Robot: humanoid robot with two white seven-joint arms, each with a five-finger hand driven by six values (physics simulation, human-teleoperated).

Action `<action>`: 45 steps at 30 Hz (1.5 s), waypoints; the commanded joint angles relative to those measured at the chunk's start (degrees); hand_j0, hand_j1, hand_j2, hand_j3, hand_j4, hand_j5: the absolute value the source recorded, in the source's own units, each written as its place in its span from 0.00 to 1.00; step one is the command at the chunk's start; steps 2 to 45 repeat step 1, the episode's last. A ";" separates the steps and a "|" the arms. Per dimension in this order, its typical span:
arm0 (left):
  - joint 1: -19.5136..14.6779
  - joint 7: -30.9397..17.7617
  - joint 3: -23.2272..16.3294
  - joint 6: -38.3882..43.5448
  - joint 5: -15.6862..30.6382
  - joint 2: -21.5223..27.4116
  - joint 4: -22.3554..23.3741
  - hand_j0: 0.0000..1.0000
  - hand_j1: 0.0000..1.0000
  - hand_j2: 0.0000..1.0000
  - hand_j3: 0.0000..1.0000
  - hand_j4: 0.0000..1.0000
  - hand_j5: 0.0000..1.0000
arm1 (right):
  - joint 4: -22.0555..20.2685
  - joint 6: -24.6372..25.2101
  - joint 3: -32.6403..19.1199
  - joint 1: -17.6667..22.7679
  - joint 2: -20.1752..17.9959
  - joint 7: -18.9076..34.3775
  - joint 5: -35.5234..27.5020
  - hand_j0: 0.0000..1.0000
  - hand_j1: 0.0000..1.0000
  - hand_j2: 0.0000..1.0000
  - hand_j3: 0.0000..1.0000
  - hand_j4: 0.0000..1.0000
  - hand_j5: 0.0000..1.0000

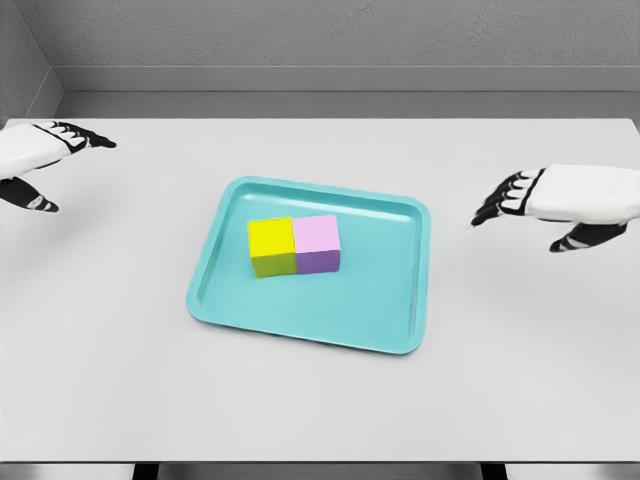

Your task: Push two cubes

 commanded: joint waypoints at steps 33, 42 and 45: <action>0.00 0.03 0.15 0.11 0.43 0.16 0.01 1.00 1.00 1.00 1.00 1.00 1.00 | 1.62 0.16 -0.38 0.17 -1.03 -0.02 -2.02 1.00 1.00 1.00 1.00 1.00 1.00; 0.00 0.03 0.15 0.11 0.43 0.16 0.01 1.00 1.00 1.00 1.00 1.00 1.00 | 1.62 0.16 -0.38 0.17 -1.03 -0.02 -2.02 1.00 1.00 1.00 1.00 1.00 1.00; 0.00 0.03 0.15 0.11 0.43 0.16 0.01 1.00 1.00 1.00 1.00 1.00 1.00 | 1.62 0.16 -0.38 0.17 -1.03 -0.02 -2.02 1.00 1.00 1.00 1.00 1.00 1.00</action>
